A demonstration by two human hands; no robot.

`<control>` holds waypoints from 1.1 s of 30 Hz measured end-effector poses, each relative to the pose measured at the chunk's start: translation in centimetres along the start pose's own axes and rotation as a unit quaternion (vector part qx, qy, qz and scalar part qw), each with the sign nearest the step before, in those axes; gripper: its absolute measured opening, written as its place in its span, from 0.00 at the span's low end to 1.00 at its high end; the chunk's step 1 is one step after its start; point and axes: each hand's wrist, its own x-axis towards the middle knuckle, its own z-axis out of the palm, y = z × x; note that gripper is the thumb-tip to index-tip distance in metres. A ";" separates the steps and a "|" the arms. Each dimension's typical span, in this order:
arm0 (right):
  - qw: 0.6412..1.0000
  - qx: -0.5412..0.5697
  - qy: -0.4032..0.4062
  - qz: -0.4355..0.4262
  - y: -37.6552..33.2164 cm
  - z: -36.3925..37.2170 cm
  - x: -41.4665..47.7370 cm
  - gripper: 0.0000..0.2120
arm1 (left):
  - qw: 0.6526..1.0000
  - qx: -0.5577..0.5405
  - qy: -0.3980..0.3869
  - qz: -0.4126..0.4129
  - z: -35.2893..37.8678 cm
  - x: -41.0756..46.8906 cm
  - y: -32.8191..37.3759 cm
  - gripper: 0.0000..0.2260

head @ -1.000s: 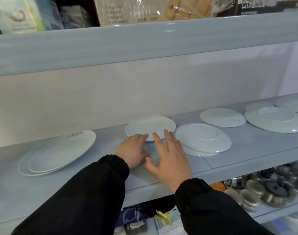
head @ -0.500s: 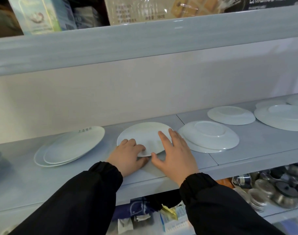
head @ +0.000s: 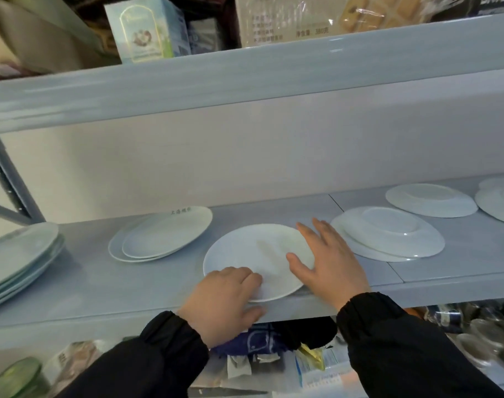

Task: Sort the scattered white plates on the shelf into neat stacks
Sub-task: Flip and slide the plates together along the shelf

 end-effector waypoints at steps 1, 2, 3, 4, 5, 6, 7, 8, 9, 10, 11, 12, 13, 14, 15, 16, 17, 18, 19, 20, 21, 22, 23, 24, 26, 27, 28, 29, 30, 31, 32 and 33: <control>1.000 0.008 -0.002 0.000 0.0 -0.1 0.0 0.41 | 1.000 0.002 0.003 -0.001 -0.1 -0.6 0.1 0.20; 1.000 0.015 -0.004 -0.001 0.0 -0.2 -0.1 0.41 | 1.000 -0.003 0.003 -0.003 0.1 -1.1 -0.1 0.20; 1.000 0.022 -0.005 -0.002 0.0 -0.2 -0.1 0.42 | 1.000 -0.010 -0.001 -0.004 0.2 -1.8 -0.2 0.21; 1.000 0.026 -0.004 -0.003 0.1 -0.2 -0.1 0.42 | 1.000 -0.009 -0.009 -0.003 0.3 -2.4 -0.4 0.25; 1.000 0.030 0.000 -0.004 0.3 -0.1 -0.1 0.41 | 1.000 0.005 -0.002 0.012 0.3 -3.1 -0.5 0.30; 0.999 0.032 0.004 -0.005 0.4 0.0 -0.1 0.41 | 1.000 0.018 -0.005 0.022 0.3 -3.9 -0.6 0.34; 0.999 0.033 0.010 -0.005 0.5 0.1 -0.1 0.40 | 0.999 0.024 0.001 0.026 0.3 -4.7 -0.7 0.37; 0.999 0.032 0.013 -0.002 0.6 0.2 -0.1 0.40 | 0.999 0.026 0.018 0.029 0.5 -5.4 -1.0 0.38; 0.999 0.032 0.014 0.003 0.7 0.2 -0.1 0.40 | 0.999 0.022 0.033 0.037 0.6 -6.0 -1.2 0.37; 0.999 0.031 0.015 0.008 0.6 0.2 -0.1 0.41 | 0.998 0.015 0.042 0.046 0.5 -6.6 -1.4 0.35; 0.999 0.031 0.016 0.012 0.6 0.2 -0.1 0.41 | 0.997 0.007 0.048 0.055 0.3 -7.2 -1.7 0.33; 0.999 0.029 0.018 0.014 0.4 0.2 -0.1 0.41 | 0.997 0.004 0.054 0.063 0.2 -7.9 -2.1 0.31; 0.999 0.025 0.019 0.017 0.3 0.3 -0.1 0.41 | 0.996 0.007 0.064 0.070 0.0 -8.4 -2.7 0.28; 0.999 0.019 0.018 0.021 0.1 0.3 -0.1 0.40 | 0.995 0.012 0.075 0.070 -0.2 -8.9 -3.4 0.27; 1.000 0.011 0.015 0.025 -0.1 0.4 -0.1 0.38 | 0.993 0.014 0.092 0.067 -0.6 -9.5 -4.2 0.26; 0.999 0.004 0.013 0.030 -0.3 0.4 0.0 0.37 | 0.992 0.013 0.114 0.061 -1.1 -10.0 -4.9 0.27; 0.999 0.000 0.012 0.036 -0.6 0.5 0.1 0.37 | 0.989 0.006 0.135 0.054 -1.7 -10.5 -5.7 0.28; 0.999 0.003 0.012 0.043 -1.0 0.7 0.2 0.38 | 0.987 0.001 0.152 0.046 -2.3 -11.0 -6.6 0.29; 0.999 0.011 0.012 0.049 -1.7 1.0 0.3 0.37 | 0.986 -0.001 0.161 0.038 -2.9 -11.3 -7.5 0.30; 0.999 0.016 0.008 0.049 -2.5 1.3 0.4 0.36 | 0.986 0.001 0.166 0.027 -3.4 -11.4 -8.6 0.30; 0.999 0.016 0.002 0.042 -3.4 1.9 0.6 0.35 | 0.986 0.005 0.169 0.013 -3.9 -11.6 -9.8 0.28; 0.999 0.015 -0.005 0.033 -4.4 2.6 0.8 0.34 | 0.986 0.009 0.168 -0.005 -4.1 -11.7 -11.2 0.25; 1.000 0.016 -0.011 0.024 -5.5 3.3 1.1 0.33 | 0.986 0.007 0.168 -0.022 -4.3 -11.7 -12.5 0.24; 1.000 0.016 -0.016 0.016 -6.7 4.0 1.5 0.33 | 0.985 0.005 0.167 -0.036 -4.3 -11.7 -13.8 0.23; 1.000 0.011 -0.029 0.002 -8.9 5.2 2.3 0.33 | 0.984 0.011 0.168 -0.063 -4.1 -11.8 -16.3 0.21; 0.999 0.005 -0.036 -0.006 -9.9 5.8 2.6 0.33 | 0.983 0.012 0.168 -0.073 -3.9 -11.8 -17.5 0.20; 0.999 -0.003 -0.042 -0.016 -10.9 6.4 2.9 0.34 | 0.982 0.009 0.167 -0.084 -3.6 -11.8 -18.5 0.21; 0.999 -0.009 -0.048 -0.024 -11.8 7.0 3.2 0.34 | 0.981 0.005 0.167 -0.095 -3.4 -11.8 -19.4 0.23; 0.998 -0.010 -0.051 -0.030 -12.7 7.5 3.5 0.34 | 0.980 0.001 0.169 -0.105 -3.2 -11.8 -20.3 0.23; 0.998 -0.006 -0.054 -0.034 -13.4 8.1 3.7 0.33 | 0.979 -0.002 0.169 -0.113 -2.9 -11.8 -21.1 0.23; 0.998 -0.003 -0.057 -0.038 -14.0 8.5 3.8 0.32 | 0.979 -0.003 0.168 -0.118 -2.6 -11.7 -21.9 0.23; 0.997 -0.003 -0.063 -0.041 -14.3 8.9 3.9 0.32 | 0.979 -0.005 0.165 -0.124 -2.2 -11.6 -22.7 0.23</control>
